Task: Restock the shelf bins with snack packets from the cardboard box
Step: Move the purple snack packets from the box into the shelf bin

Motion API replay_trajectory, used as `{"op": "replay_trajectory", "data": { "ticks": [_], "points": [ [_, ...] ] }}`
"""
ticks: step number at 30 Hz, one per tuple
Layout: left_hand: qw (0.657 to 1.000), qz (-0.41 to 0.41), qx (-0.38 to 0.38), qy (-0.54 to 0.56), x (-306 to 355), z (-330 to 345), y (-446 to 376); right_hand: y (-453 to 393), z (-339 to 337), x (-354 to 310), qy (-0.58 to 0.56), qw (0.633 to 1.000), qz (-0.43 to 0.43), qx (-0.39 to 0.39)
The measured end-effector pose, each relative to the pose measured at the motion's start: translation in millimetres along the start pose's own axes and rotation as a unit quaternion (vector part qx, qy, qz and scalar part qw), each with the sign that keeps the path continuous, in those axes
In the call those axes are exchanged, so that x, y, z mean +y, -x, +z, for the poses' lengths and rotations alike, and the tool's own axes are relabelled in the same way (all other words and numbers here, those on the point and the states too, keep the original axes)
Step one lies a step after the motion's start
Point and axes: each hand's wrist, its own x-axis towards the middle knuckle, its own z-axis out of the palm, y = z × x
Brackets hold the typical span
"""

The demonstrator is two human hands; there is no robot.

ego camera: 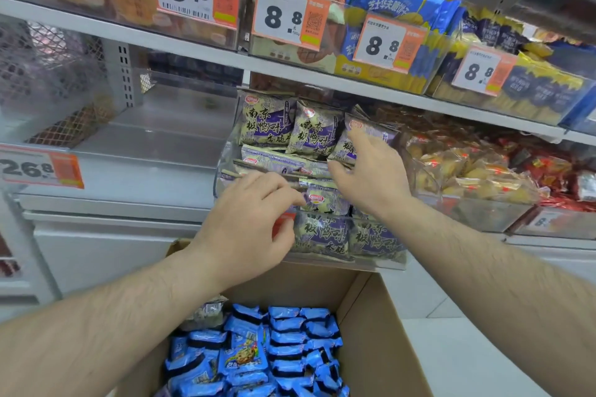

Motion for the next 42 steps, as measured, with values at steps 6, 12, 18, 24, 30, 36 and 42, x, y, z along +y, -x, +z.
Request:
{"op": "replay_trajectory", "data": {
  "ticks": [6, 12, 18, 24, 30, 36, 42],
  "points": [
    [0.963, 0.0, -0.269, 0.034, -6, -8, 54, 102, 10, -67, -0.241, 0.942, -0.179, 0.153],
    [0.825, -0.213, -0.522, -0.028, -44, 0, 94, 181, 127, -90, -0.218, 0.916, 0.011, -0.336],
    [0.82, -0.268, -0.506, -0.012, -59, 9, 98, 242, 227, -156, -0.196, 0.784, 0.065, -0.585],
    [0.814, -0.273, -0.512, 0.002, -63, 13, 105, 261, 268, -218, -0.271, 0.736, 0.198, -0.587],
    [0.814, -0.291, -0.503, 0.004, -67, 5, 110, 275, 264, -200, -0.183, 0.803, 0.085, -0.561],
    [0.812, -0.304, -0.499, 0.024, -60, 2, 106, 262, 213, -140, -0.284, 0.803, 0.096, -0.516],
    [0.736, -0.469, -0.447, 0.195, -45, 13, 119, 211, 125, -92, -0.469, 0.729, 0.308, -0.392]
  ]
}}
